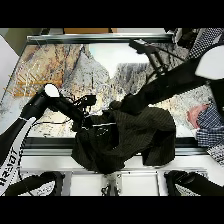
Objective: Fold the clothes and pants, and hang the long-sleeved shirts on hangers.
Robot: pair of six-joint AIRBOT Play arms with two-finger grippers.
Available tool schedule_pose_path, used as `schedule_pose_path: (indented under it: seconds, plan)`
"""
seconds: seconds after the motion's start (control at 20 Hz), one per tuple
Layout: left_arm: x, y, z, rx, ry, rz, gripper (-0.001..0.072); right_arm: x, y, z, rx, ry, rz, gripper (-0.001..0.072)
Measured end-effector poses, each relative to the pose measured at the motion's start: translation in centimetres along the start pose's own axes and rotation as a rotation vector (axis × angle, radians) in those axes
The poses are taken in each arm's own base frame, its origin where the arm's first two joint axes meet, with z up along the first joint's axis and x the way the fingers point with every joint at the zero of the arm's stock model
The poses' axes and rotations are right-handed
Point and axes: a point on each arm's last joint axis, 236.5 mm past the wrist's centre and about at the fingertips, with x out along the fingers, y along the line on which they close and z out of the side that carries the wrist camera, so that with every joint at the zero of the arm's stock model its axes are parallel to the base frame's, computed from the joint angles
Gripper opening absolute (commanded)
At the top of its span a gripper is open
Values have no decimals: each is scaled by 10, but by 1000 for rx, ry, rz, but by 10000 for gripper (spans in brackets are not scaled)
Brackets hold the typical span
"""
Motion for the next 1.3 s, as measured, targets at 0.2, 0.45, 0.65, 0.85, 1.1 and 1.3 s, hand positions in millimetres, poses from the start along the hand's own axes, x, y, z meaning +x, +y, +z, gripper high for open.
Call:
schedule_pose_path:
  seconds: [0.2, 0.45, 0.65, 0.85, 1.1, 1.3]
  plan:
    - [0, 0, 0, 0, 0, 0, 16, -17, -18, -6, -31, 0, 21, 669]
    - [0, -2, 0, 0, 1, -10, 16, -37, -46, -19, -203, -52, 30, 667]
    - [0, -3, -1, 0, 2, -15, 16, -49, -90, -48, -198, -171, 104, 659]
    - [0, -4, -1, 1, 3, -17, 16, -48, -138, -81, -157, -347, 167, 659]
    - [0, -4, -1, 1, 3, -18, 16, -25, -165, -110, -174, -457, 232, 659]
    - [0, -4, -1, 1, 3, -18, 16, -11, -173, -120, -171, -480, 302, 659]
